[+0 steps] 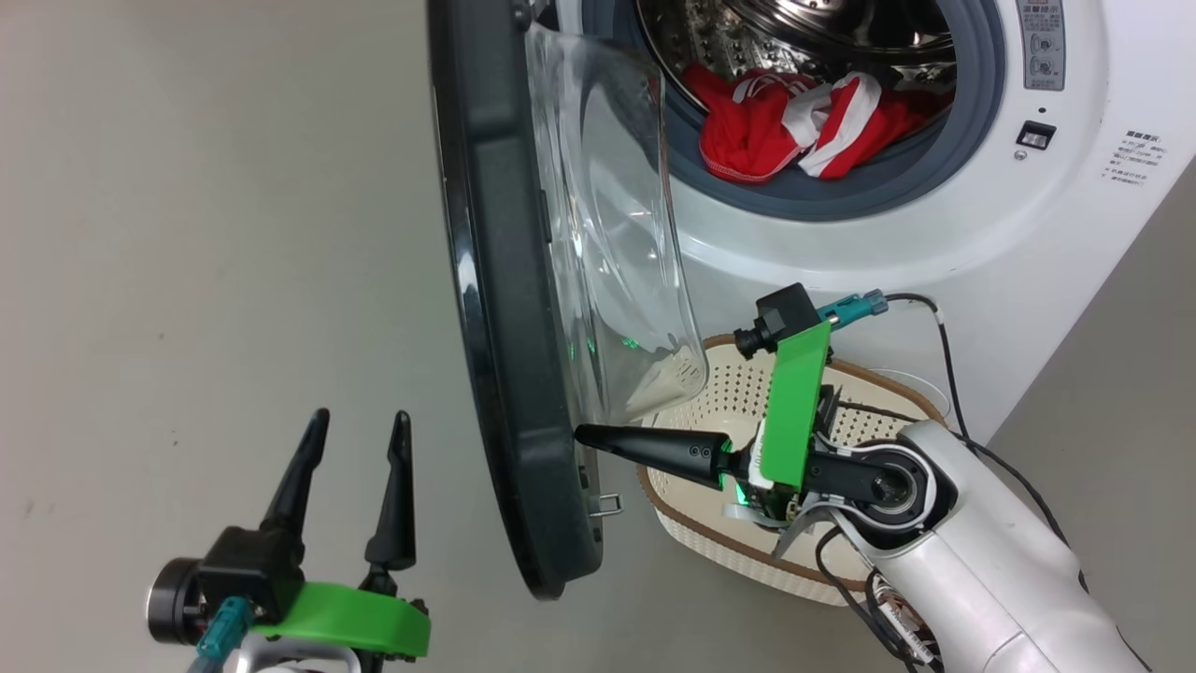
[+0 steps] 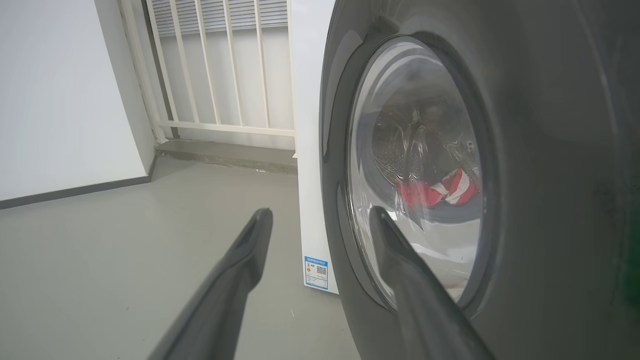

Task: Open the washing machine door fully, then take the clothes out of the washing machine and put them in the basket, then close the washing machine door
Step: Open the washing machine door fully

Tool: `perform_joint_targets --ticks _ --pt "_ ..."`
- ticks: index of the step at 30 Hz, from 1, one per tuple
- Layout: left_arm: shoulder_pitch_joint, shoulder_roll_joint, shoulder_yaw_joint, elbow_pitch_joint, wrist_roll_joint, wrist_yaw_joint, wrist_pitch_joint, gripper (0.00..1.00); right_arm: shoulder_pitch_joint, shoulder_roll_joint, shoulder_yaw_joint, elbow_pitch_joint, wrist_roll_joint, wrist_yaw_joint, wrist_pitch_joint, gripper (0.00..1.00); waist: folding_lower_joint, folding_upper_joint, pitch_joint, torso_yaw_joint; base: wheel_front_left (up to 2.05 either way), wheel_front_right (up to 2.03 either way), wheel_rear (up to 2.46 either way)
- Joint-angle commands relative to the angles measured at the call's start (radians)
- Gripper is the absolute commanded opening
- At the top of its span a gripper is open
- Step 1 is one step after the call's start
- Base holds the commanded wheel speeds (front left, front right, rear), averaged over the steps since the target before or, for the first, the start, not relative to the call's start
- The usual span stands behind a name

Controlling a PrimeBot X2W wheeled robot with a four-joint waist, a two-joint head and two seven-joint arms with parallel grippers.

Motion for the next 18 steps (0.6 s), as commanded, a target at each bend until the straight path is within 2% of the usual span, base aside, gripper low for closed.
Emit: perform_joint_targets --ticks 1,6,7,8,9,12,14,15,18 --pt "0.0 0.017 0.031 -0.018 -0.005 -0.001 -0.008 1.0 -0.001 0.028 0.015 -0.021 0.018 0.008 -0.011 0.0 0.0 -0.0001 -0.002 0.0 0.0 0.0 0.0" --pt "0.006 0.022 0.027 -0.017 -0.001 0.003 -0.008 1.0 0.004 0.025 0.028 -0.019 -0.015 0.008 -0.051 0.0 0.0 -0.0001 -0.011 -0.004 0.0 0.0 0.0" --pt "0.007 0.022 0.027 -0.017 -0.002 0.003 -0.008 1.0 0.007 0.022 0.024 -0.022 -0.026 0.008 -0.069 0.17 0.0 -0.0001 -0.013 -0.004 0.0 0.0 0.0" --pt "0.008 0.022 0.026 -0.016 -0.003 0.003 -0.008 1.0 0.009 0.014 0.018 -0.029 -0.043 0.008 -0.095 0.81 0.0 -0.0001 -0.015 -0.003 0.0 0.0 0.0" --pt "0.008 0.022 0.023 -0.012 -0.003 0.001 -0.008 1.0 0.014 0.004 0.011 -0.038 -0.065 0.008 -0.125 1.0 0.0 -0.0001 -0.021 0.0 0.0 0.0 0.0" --pt "0.01 0.028 0.015 -0.005 -0.006 -0.008 -0.007 1.0 0.039 -0.039 0.01 -0.08 -0.171 0.008 -0.235 1.0 0.0 -0.0001 -0.033 0.004 0.0 0.0 0.0" --pt "0.012 0.033 0.014 -0.007 -0.005 -0.01 -0.007 1.0 0.054 -0.084 0.023 -0.093 -0.309 0.008 -0.355 1.0 0.0 -0.0001 -0.039 0.002 0.0 0.0 0.0" --pt "0.012 0.033 0.014 -0.007 -0.005 -0.01 -0.007 1.0 0.054 -0.084 0.023 -0.093 -0.309 0.008 -0.355 1.0 0.0 -0.0001 -0.039 0.002 0.0 0.0 0.0" --pt "0.025 0.043 0.021 -0.012 -0.009 -0.01 -0.008 1.0 0.07 -0.139 0.053 -0.051 -0.561 0.008 -0.56 1.0 0.0 -0.0001 -0.052 -0.009 0.0 0.0 0.0"
